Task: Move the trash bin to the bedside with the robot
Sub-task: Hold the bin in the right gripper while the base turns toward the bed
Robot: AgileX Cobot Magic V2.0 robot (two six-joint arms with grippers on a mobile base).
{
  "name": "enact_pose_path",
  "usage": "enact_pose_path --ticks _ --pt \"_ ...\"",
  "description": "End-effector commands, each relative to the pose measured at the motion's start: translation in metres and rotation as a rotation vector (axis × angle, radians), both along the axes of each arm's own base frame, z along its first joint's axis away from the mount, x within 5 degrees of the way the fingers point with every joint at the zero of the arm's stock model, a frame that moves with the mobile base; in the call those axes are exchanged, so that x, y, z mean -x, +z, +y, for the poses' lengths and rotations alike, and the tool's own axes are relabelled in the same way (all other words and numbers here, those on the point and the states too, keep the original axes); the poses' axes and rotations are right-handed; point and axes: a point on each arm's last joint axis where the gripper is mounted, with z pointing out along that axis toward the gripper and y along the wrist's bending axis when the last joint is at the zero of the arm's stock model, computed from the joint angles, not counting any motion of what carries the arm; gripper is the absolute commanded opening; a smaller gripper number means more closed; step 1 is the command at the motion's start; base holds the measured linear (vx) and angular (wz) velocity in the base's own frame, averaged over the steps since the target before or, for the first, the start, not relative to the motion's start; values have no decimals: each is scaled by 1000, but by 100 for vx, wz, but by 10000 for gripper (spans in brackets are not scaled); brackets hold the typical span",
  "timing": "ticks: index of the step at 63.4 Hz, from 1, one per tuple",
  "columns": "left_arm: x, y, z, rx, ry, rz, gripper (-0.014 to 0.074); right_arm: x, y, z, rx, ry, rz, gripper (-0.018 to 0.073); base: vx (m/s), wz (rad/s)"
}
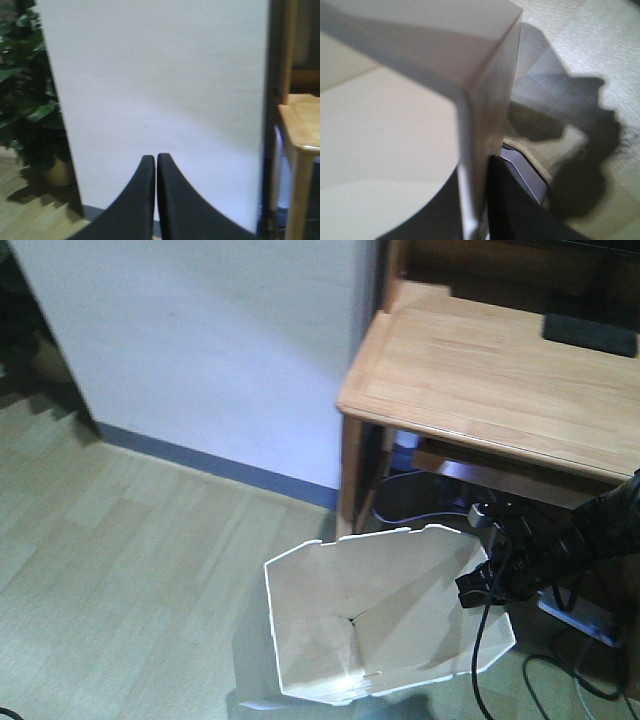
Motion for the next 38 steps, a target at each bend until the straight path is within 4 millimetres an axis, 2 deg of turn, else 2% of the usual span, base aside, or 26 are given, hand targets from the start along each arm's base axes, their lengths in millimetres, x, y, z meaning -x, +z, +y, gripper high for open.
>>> enact_pose_path --ticks 1,38 --pt "1 4 -1 23 -9 -77 -6 -6 32 14 -195 2 -21 -5 -8 55" --pt "1 4 -1 23 -9 -77 -6 -6 31 14 -191 1 -23 -5 0 50"
